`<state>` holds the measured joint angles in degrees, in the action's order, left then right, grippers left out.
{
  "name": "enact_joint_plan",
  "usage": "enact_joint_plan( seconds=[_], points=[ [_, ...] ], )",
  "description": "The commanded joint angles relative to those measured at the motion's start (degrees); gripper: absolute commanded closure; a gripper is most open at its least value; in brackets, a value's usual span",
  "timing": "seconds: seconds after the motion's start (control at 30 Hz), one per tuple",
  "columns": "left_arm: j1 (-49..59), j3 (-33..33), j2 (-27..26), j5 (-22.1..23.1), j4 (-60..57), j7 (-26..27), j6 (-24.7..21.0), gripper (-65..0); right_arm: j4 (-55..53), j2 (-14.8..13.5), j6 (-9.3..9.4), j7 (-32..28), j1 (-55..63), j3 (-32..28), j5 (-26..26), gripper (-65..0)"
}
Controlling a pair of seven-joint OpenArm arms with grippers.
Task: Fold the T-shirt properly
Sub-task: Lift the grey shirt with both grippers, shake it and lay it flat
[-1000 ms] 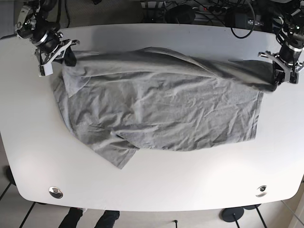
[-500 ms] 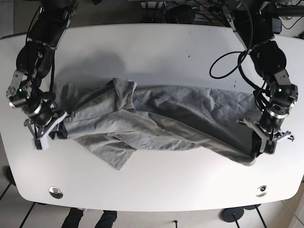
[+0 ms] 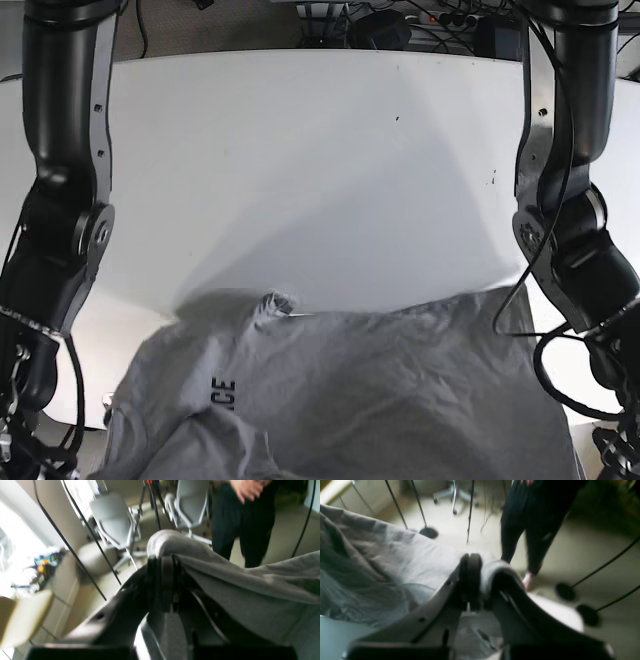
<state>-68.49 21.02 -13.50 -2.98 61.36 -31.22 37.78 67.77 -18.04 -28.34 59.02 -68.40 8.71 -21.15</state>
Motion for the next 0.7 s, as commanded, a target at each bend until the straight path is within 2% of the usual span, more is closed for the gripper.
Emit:
enact_joint_plan(
  seconds=[0.03,0.1,0.2,0.23,0.33,0.47,0.53,0.7],
  points=[
    [-4.9,0.0,-0.7,1.2,1.1,1.7,0.0,0.0,0.6,-0.9,0.25,-1.0,-5.5,-0.1,-0.8,-1.9],
    [-5.8,-1.6,-1.3,1.4,1.5,1.6,0.2,0.0,1.3,-1.7,0.16,0.6,-6.4,-0.2,-0.9,-1.9],
    [-0.7,-2.2,-2.9,1.5,8.4,-0.7,1.6,0.0,8.2,-2.7,0.16,3.9,-2.6,0.0,-1.5,-1.9],
    [3.0,-2.0,-2.8,1.5,11.9,-2.1,2.2,0.0,11.7,-3.7,0.16,4.4,2.0,1.6,-3.3,-1.9],
    [14.4,-1.7,-2.7,1.5,20.4,-2.4,2.2,0.0,18.1,-4.2,0.51,4.9,13.9,4.6,-7.5,-1.9],
    [34.1,4.0,-2.5,1.7,28.2,-2.3,2.2,0.0,23.5,-3.8,0.25,5.1,32.4,12.6,-8.6,-1.9],
    [42.6,6.8,-2.5,3.3,31.3,-2.1,2.2,0.0,26.6,-3.8,0.25,5.1,40.8,15.3,-9.2,-1.9],
    [64.9,13.7,-2.4,10.7,39.5,-2.3,2.2,0.0,29.1,-3.7,0.78,5.1,62.9,23.2,-21.9,-1.9]
  ],
)
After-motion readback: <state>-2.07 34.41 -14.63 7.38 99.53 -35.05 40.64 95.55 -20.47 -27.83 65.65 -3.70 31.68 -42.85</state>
